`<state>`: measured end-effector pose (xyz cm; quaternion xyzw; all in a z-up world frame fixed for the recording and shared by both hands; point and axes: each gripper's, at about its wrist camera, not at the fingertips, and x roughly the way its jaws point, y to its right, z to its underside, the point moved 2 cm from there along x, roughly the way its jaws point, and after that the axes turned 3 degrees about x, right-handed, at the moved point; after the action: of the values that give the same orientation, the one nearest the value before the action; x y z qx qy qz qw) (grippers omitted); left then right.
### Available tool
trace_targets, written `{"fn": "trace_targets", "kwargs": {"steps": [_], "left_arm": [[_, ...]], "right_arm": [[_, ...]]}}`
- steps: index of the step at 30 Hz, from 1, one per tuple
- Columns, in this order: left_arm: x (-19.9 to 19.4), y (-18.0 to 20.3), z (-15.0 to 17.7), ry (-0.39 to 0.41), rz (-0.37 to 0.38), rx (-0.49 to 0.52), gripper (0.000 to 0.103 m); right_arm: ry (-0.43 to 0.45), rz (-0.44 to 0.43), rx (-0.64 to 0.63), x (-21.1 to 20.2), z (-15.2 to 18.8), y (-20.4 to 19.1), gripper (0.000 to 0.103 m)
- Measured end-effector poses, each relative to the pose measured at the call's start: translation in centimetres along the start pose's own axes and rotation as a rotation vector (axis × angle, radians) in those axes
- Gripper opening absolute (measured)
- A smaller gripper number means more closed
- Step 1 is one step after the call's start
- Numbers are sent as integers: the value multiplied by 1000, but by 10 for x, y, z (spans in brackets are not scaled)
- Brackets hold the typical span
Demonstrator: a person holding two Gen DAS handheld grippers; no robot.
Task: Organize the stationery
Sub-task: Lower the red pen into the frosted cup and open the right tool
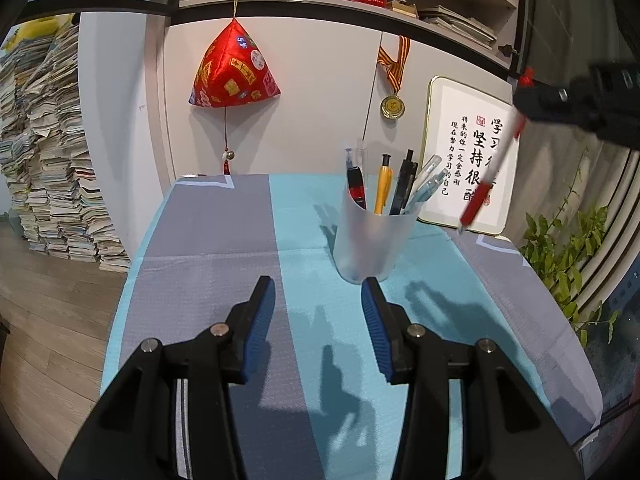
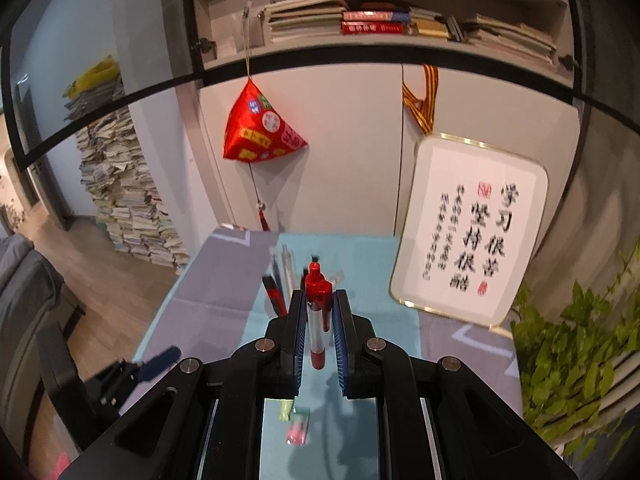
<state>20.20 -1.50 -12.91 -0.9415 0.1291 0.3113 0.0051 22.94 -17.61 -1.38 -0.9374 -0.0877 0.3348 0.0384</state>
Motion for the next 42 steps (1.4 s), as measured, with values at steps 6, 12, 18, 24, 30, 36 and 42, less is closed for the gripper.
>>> {"fn": "trace_targets", "kwargs": {"steps": [6,12,18,24,30,36,42], "left_arm": [[-1,-4,1,1,0,-7,43],[0,-8,2,-2,-7,-6,43],[2,-14,3,-4,-20,-7,43],[6,-18,3,-10,-21,-18,43],[11,-17,4,-22,-17,-10,43],[15,-16,4,-32,-16,-7,43],[16,-15,5,-41,-12,-7,43]], "right_arm": [[46,4,-3,0,-28,-8,14],[52,2,8,14,-51,-11,14],[43,6,28,32,-64,-7,14],[42,16,45,44,-73,-1,14],[10,18,59,66,-65,2,14],[-37,18,65,85,-52,4,14],[-78,20,50,97,-39,0,14]]}}
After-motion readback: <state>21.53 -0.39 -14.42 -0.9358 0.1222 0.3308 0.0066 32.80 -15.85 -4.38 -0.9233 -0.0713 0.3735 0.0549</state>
